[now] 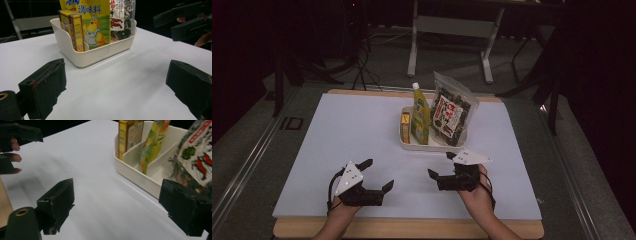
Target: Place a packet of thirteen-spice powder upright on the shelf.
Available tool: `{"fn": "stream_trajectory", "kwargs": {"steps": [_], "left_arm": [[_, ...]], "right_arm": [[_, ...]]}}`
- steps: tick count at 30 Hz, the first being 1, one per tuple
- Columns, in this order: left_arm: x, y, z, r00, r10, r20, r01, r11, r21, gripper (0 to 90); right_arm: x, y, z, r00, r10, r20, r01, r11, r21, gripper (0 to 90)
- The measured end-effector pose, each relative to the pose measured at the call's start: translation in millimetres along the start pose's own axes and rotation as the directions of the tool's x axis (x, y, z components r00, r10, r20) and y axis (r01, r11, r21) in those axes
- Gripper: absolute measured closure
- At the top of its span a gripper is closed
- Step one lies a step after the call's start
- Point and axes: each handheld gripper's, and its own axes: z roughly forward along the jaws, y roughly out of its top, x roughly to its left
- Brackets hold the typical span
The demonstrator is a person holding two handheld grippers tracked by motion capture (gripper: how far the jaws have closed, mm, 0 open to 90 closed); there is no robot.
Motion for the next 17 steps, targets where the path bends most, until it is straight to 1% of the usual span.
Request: {"fn": "stream_trajectory", "kwargs": {"steps": [1,3,7,9,10,11,12,14,15,17], "left_arm": [[0.1,-0.1,0.1,1.0000,0.001,0.001,-0.001,1.0000,0.000,3.1],[0.1,-0.2,0.2,1.0000,0.000,0.002,0.000,1.0000,0.001,3.1],[0.2,-0.7,0.3,1.0000,0.004,0.006,-0.004,1.0000,0.003,3.1],[-0.3,-1.3,1.0,1.0000,0.000,0.010,0.000,1.0000,0.005,3.1],[-0.6,-1.6,1.2,0.9999,0.002,0.010,-0.002,1.0000,0.005,3.1],[-0.7,-1.7,1.3,0.9999,0.001,0.014,-0.001,1.0000,0.005,3.1],[-1.0,-1.8,1.4,0.9999,0.003,0.013,-0.003,1.0000,0.006,3.1],[-1.3,-1.9,1.1,0.9998,0.009,0.015,-0.009,0.9999,0.007,3.1],[-1.3,-1.9,0.9,0.9999,0.010,0.013,-0.010,0.9999,0.007,3.1],[-1.2,-2.0,0.7,0.9998,0.011,0.014,-0.011,0.9999,0.006,3.1]], "right_arm": [[-0.2,-2.1,-1.3,1.0000,-0.001,-0.003,0.001,1.000,0.006,13.0],[0.2,-5.7,-3.5,0.9999,-0.014,0.004,0.014,1.000,0.020,13.6],[0.2,-13.9,-7.1,1.0000,-0.008,-0.004,0.008,0.999,0.043,13.6],[0.6,-16.6,-7.5,0.9997,-0.023,0.007,0.023,0.998,0.058,13.5],[0.4,-17.5,-7.7,0.9997,-0.024,0.003,0.024,0.998,0.062,13.5],[-0.1,-17.9,-7.9,0.9997,-0.025,0.002,0.024,0.998,0.060,13.4],[0.0,-18.0,-8.2,0.9996,-0.026,0.010,0.025,0.998,0.056,13.4],[-0.3,-17.2,-8.4,0.9995,-0.032,0.003,0.032,0.998,0.051,13.4],[0.0,-17.2,-8.9,0.9994,-0.034,0.008,0.034,0.998,0.044,13.4],[-0.2,-16.8,-8.7,0.9989,-0.045,0.009,0.045,0.998,0.048,13.4]]}}
